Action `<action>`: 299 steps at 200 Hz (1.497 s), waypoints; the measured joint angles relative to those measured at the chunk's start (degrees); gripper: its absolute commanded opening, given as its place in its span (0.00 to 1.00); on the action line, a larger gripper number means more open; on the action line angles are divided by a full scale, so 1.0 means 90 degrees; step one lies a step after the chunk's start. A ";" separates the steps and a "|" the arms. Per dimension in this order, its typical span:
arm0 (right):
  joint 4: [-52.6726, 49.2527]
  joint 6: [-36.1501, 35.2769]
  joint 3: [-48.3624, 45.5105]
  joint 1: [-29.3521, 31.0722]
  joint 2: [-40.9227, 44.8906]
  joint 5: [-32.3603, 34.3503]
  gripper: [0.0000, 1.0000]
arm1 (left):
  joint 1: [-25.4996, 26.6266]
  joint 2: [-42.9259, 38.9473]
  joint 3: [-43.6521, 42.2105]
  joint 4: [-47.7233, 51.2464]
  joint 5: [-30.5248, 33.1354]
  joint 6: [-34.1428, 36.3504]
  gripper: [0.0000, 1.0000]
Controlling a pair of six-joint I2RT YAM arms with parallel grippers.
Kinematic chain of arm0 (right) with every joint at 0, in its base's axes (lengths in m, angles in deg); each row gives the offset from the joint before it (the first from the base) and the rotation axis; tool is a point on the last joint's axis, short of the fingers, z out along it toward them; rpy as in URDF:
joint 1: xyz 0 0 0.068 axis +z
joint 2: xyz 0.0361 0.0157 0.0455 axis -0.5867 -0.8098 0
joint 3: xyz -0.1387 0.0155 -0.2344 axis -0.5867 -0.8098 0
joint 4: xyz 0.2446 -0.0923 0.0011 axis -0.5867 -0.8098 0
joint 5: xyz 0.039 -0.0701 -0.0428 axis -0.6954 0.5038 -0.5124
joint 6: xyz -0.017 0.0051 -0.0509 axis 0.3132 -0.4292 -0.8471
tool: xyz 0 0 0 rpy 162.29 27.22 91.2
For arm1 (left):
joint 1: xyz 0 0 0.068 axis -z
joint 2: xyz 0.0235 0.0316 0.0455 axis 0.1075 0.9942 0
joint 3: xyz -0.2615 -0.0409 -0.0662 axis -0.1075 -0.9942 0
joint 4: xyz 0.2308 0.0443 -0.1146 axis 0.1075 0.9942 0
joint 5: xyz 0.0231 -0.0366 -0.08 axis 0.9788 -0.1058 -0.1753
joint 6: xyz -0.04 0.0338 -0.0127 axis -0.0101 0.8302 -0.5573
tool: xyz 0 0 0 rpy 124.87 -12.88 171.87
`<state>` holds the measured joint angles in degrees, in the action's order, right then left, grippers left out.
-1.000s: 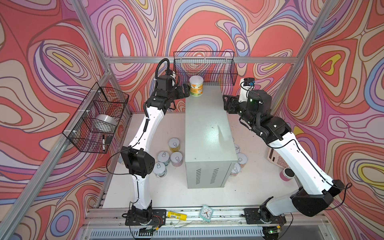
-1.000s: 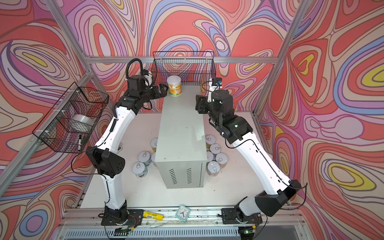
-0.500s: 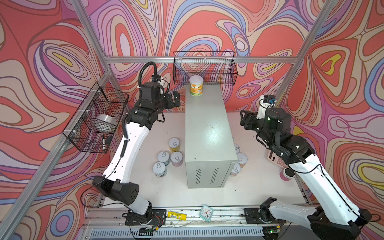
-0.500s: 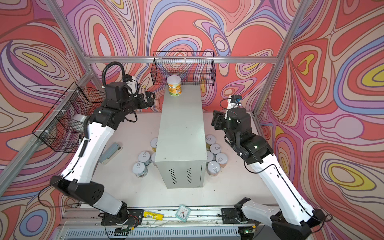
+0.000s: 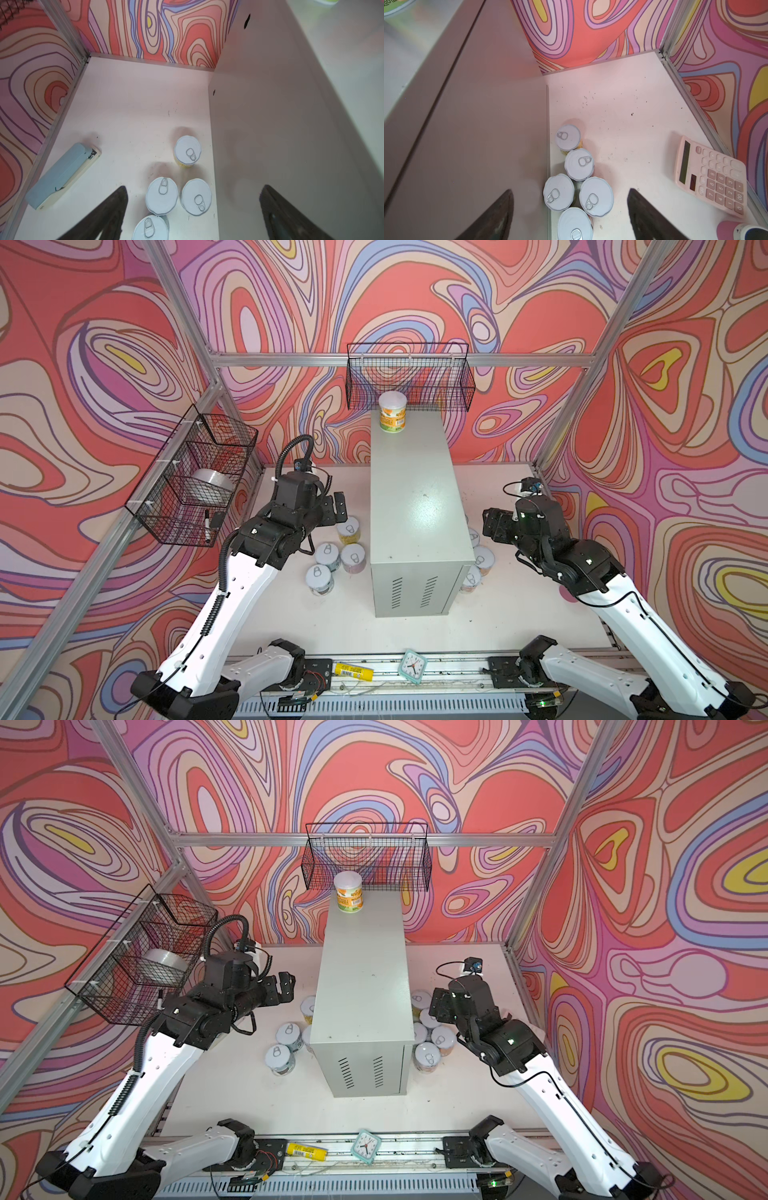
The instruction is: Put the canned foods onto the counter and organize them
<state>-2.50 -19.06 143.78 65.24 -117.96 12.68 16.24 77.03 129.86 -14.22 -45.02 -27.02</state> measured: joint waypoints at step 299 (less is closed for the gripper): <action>0.0911 0.1304 -0.3031 0.0170 -0.0423 -0.1634 0.94 | 0.1005 -0.1358 -0.3191 -0.1183 -0.0568 -0.1190 0.94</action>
<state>5.70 -7.32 116.50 66.77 -121.76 -2.03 25.29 64.81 101.14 -24.87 -50.14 -37.73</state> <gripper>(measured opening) 0.932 0.944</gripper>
